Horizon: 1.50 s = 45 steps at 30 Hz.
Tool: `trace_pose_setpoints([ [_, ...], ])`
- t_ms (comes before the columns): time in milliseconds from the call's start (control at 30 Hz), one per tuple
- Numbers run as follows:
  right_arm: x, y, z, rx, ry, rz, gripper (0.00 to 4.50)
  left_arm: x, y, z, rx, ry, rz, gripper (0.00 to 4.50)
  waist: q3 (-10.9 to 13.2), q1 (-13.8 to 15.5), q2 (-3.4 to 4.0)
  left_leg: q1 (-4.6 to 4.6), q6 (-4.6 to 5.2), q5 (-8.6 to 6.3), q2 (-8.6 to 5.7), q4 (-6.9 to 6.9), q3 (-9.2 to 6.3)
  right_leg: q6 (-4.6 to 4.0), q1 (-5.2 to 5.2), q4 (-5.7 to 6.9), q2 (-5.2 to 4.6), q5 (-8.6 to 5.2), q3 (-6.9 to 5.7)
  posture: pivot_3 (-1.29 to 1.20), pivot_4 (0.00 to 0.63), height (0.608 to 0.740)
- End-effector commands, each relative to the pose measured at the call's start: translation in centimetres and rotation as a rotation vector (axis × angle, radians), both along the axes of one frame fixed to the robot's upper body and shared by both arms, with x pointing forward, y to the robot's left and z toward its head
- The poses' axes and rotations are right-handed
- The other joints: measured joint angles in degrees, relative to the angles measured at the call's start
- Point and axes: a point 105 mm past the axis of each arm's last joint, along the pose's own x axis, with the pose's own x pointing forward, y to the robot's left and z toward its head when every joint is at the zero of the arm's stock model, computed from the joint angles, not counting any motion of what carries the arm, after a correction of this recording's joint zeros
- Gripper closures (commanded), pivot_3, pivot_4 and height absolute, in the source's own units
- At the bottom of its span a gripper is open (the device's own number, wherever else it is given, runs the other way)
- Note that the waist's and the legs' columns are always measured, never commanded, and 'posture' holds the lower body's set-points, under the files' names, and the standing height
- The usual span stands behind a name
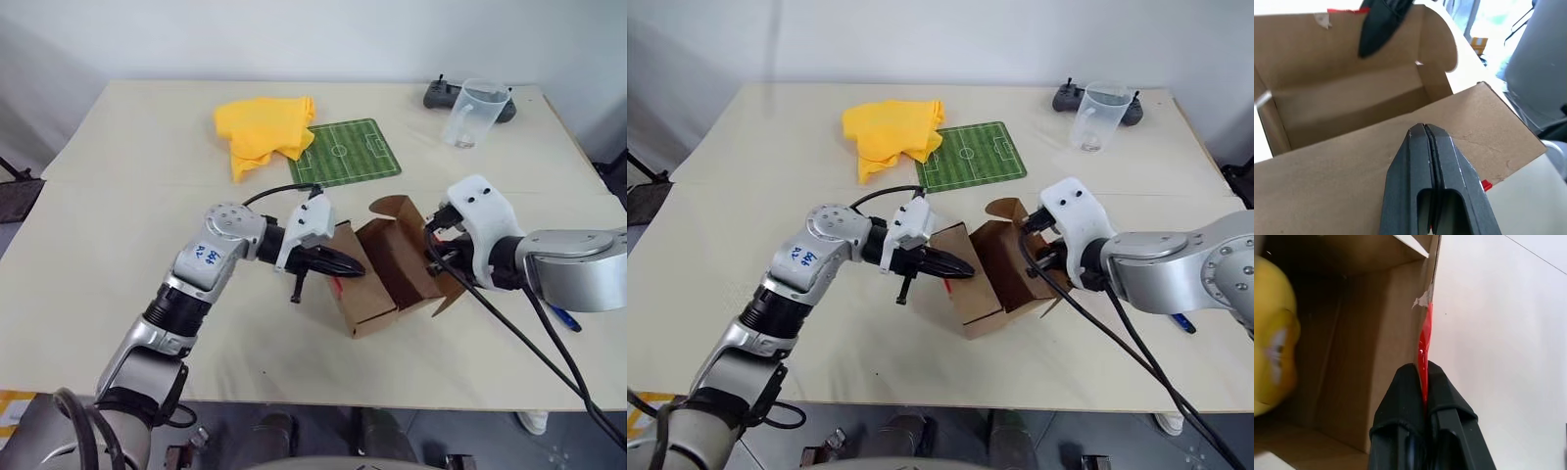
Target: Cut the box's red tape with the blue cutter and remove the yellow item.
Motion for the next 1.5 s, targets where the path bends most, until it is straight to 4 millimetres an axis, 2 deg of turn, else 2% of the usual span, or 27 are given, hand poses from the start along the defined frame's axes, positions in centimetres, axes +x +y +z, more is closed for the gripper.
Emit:
trace_pose_setpoints([
  [33,-0.5,-0.4,1.2,-0.007,-0.030,0.008,4.45,0.5,2.3,-2.3,0.072,0.099,0.078,4.50,0.0,0.0,0.05,0.02,-0.01,0.01,0.00,0.00,0.00,0.00,0.01,0.01,0.00,0.00,0.00,0.00,0.150,0.740],
  [233,-1.2,-1.0,1.1,-0.011,0.005,0.016,4.45,-0.2,3.7,-3.4,0.114,0.169,0.100,4.50,-0.1,0.4,0.09,0.10,0.03,0.08,-0.10,0.07,0.01,-0.01,0.09,-0.04,-0.04,0.00,0.02,0.00,0.150,0.740],
  [500,-1.8,-0.4,-0.6,-0.003,0.046,0.033,4.45,-0.3,4.6,-4.7,0.132,0.204,0.193,4.50,0.0,0.7,0.08,0.03,0.05,0.10,-0.16,0.06,0.00,0.00,-0.02,0.23,-0.08,0.01,0.07,0.00,0.150,0.740],
  [733,-1.0,0.2,-1.2,0.013,0.029,0.028,4.45,0.4,3.8,-4.3,0.077,0.177,0.240,4.50,-0.1,0.1,0.08,-0.01,0.02,0.12,-0.13,0.05,0.01,-0.01,-0.06,0.24,-0.09,0.01,0.06,0.00,0.150,0.740],
  [867,-0.9,-0.2,-1.3,0.005,0.025,0.019,4.45,-0.2,3.6,-3.8,0.034,0.272,0.224,4.50,-0.1,0.1,0.08,-0.01,0.02,0.12,-0.09,0.05,0.01,-0.01,-0.07,0.25,-0.07,0.01,0.05,0.00,0.150,0.740],
  [967,-0.9,-0.7,-0.7,0.033,0.011,0.005,3.78,0.0,4.4,-4.4,0.083,0.258,0.253,3.90,0.0,0.1,0.08,-0.01,0.02,0.12,-0.10,0.05,0.01,-0.01,-0.07,0.25,-0.07,0.00,0.06,0.00,0.150,0.740],
  [1133,-0.9,-3.2,1.8,0.055,-0.109,-0.020,2.12,0.5,6.0,-4.3,0.092,0.228,0.304,2.45,0.0,0.2,0.08,-0.01,0.02,0.12,-0.12,0.05,0.01,-0.01,-0.06,0.26,-0.06,0.01,0.05,0.00,0.150,0.740],
  [1167,-0.7,-3.8,2.5,0.070,-0.158,-0.023,1.64,0.5,6.5,-4.2,0.096,0.225,0.312,2.01,0.0,0.2,0.08,0.00,0.02,0.12,-0.12,0.05,0.01,-0.01,-0.04,0.25,-0.05,0.01,0.05,0.00,0.150,0.740],
  [1200,-0.8,-4.3,3.4,0.101,-0.226,-0.005,1.38,0.7,7.3,-4.1,0.092,0.210,0.336,1.79,0.0,0.1,0.08,0.00,0.02,0.12,-0.13,0.05,0.02,-0.01,-0.04,0.27,-0.01,0.01,0.04,0.00,0.150,0.740],
  [1333,-2.7,-5.7,5.3,0.190,-0.402,0.164,0.04,1.4,10.7,-2.9,-0.008,0.156,0.407,0.62,-0.1,0.2,0.07,0.06,0.03,0.12,-0.13,0.01,0.08,-0.01,-0.06,0.39,0.14,0.00,0.07,0.00,0.150,0.740],
  [1400,-4.5,-6.3,6.1,0.271,-0.512,0.291,0.00,1.0,12.8,-1.9,-0.108,0.063,0.405,0.03,-0.1,0.2,0.07,0.10,0.04,0.11,-0.13,0.01,0.12,-0.01,-0.03,0.40,0.18,0.00,0.10,0.00,0.150,0.740],
  [1500,-6.5,-6.6,6.7,0.246,-0.671,0.454,0.00,0.1,15.0,-1.7,-0.158,-0.057,0.395,0.03,-0.1,0.0,0.07,0.27,0.06,0.10,-0.15,0.00,0.24,0.00,0.04,0.43,0.17,0.00,0.22,0.00,0.150,0.740],
])
